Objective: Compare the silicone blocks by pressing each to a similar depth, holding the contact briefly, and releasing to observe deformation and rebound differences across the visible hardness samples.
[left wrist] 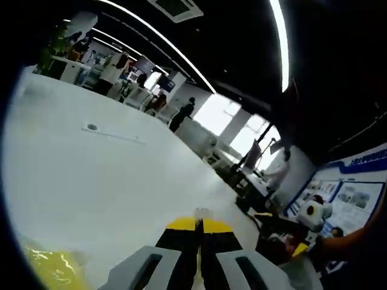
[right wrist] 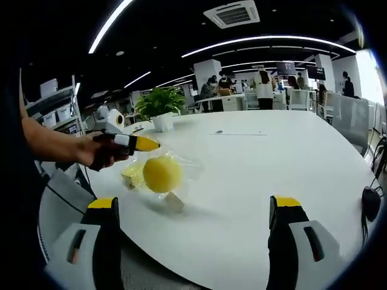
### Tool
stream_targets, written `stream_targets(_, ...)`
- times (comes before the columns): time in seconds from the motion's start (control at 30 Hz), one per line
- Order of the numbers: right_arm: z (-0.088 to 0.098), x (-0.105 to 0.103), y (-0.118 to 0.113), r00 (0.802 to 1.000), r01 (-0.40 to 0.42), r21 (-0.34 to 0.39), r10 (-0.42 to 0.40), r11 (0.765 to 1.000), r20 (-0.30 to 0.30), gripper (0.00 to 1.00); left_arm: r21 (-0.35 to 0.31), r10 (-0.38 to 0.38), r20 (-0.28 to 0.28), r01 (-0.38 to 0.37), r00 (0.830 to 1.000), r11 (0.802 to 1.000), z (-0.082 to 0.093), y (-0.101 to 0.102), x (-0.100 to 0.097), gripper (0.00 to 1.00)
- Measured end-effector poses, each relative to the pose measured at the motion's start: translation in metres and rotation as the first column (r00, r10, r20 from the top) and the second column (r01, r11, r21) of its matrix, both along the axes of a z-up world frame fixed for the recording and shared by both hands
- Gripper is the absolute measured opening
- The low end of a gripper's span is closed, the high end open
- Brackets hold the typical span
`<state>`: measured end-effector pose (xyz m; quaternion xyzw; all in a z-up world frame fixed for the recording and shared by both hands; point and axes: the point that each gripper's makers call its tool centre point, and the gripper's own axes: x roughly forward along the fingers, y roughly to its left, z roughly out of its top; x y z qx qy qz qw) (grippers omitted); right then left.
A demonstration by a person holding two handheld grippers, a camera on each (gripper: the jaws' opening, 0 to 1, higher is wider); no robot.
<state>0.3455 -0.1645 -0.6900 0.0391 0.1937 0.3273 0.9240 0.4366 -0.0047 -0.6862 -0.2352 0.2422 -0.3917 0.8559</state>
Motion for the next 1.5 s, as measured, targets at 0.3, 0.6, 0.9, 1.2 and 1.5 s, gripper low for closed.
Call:
stream_targets(0.3,0.0,-0.001,0.0,1.0,-0.007,-0.01,0.007,1.0,-0.005,0.97,0.12,0.02,0.019,-0.023,1.0,0.993,-0.028,0.011,0.019,0.0)
stream_targets(0.6,-0.001,-0.001,-0.003,1.0,-0.01,-0.015,0.01,1.0,-0.012,0.97,0.215,0.013,0.015,-0.016,1.0,0.976,-0.056,0.017,0.025,0.0)
stream_targets(0.9,-0.005,0.0,-0.003,1.0,-0.008,-0.012,0.008,1.0,-0.026,0.97,0.26,0.009,-0.011,-0.006,1.0,0.966,-0.075,0.015,0.031,0.0)
stream_targets(1.2,-0.006,0.0,-0.004,0.999,-0.003,-0.01,0.003,1.0,-0.035,0.97,0.323,-0.065,0.02,0.055,0.998,0.945,-0.087,0.01,0.03,0.0)
stream_targets(1.5,-0.008,-0.004,-0.003,0.999,-0.009,-0.021,0.008,1.0,-0.036,0.97,0.357,-0.08,-0.007,0.077,0.997,0.931,-0.1,0.008,0.03,0.0)
